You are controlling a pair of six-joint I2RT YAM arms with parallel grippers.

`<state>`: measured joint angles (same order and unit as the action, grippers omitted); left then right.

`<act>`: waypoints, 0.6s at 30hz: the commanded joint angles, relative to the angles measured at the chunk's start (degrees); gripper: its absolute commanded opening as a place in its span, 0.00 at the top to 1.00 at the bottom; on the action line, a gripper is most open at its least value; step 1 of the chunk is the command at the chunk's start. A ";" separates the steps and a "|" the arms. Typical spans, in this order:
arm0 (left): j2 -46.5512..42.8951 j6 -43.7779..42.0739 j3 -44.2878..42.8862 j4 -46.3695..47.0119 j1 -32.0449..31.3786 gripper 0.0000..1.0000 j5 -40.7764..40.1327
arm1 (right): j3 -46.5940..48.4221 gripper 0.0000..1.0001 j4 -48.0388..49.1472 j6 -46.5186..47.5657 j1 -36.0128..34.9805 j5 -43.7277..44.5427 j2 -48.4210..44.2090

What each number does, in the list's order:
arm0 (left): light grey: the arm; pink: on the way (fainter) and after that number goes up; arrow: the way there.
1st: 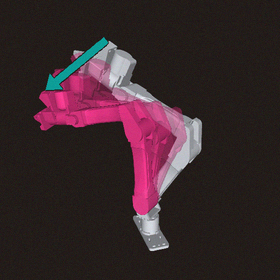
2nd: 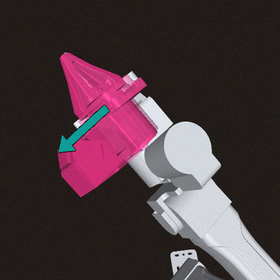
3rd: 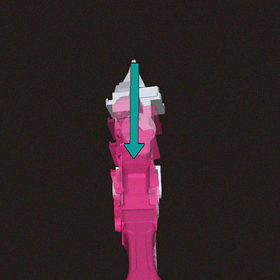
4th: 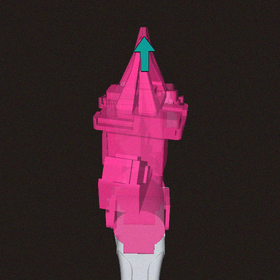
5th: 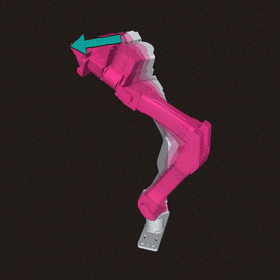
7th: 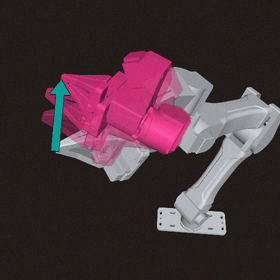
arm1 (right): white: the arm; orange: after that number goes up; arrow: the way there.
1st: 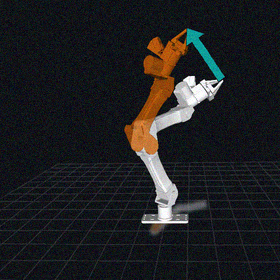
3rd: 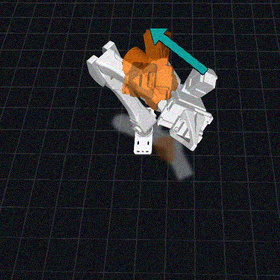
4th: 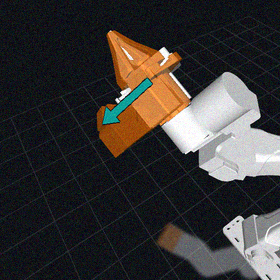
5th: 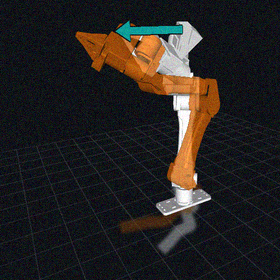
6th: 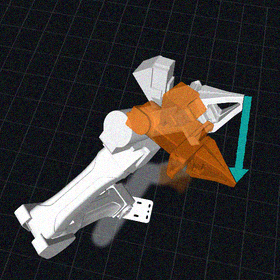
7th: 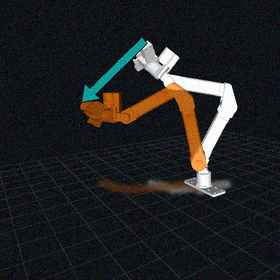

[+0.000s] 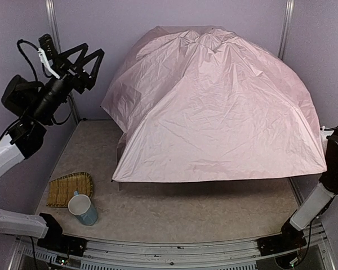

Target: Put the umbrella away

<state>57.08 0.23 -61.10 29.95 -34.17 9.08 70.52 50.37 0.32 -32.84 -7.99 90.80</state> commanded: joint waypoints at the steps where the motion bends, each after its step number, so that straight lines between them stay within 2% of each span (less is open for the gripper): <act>1: 17.93 4.03 -11.28 -12.11 1.44 0.07 14.32 | 2.52 1.00 1.67 -3.23 -5.80 -3.89 5.21; 2: 20.39 4.92 -13.47 -11.73 1.86 0.05 18.75 | 3.65 1.00 1.87 -2.48 -7.22 -4.84 7.11; 5: 25.54 7.03 -16.34 -9.80 1.53 0.02 22.92 | 7.42 1.00 1.65 -1.55 -10.36 -7.19 10.90; 9: 27.73 5.35 -17.84 -9.94 0.18 0.03 21.54 | 10.20 1.00 2.12 -4.49 -12.00 -9.27 14.60; 11: 28.19 4.23 -17.90 -10.79 -0.55 0.07 19.65 | 10.49 1.00 2.82 -4.86 -12.87 -9.69 15.81; 14: 28.74 3.49 -19.63 -13.40 -1.06 0.19 17.53 | 13.60 1.00 1.83 -2.37 -14.62 -9.26 16.77; 18: 27.87 -2.85 -26.21 -18.38 -5.99 0.23 13.37 | 26.91 1.00 -4.11 1.79 -16.59 -11.12 19.29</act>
<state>85.62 3.11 -81.25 17.12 -34.22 24.34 84.73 46.44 -1.34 -44.53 -13.23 108.79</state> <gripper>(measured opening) 0.775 0.164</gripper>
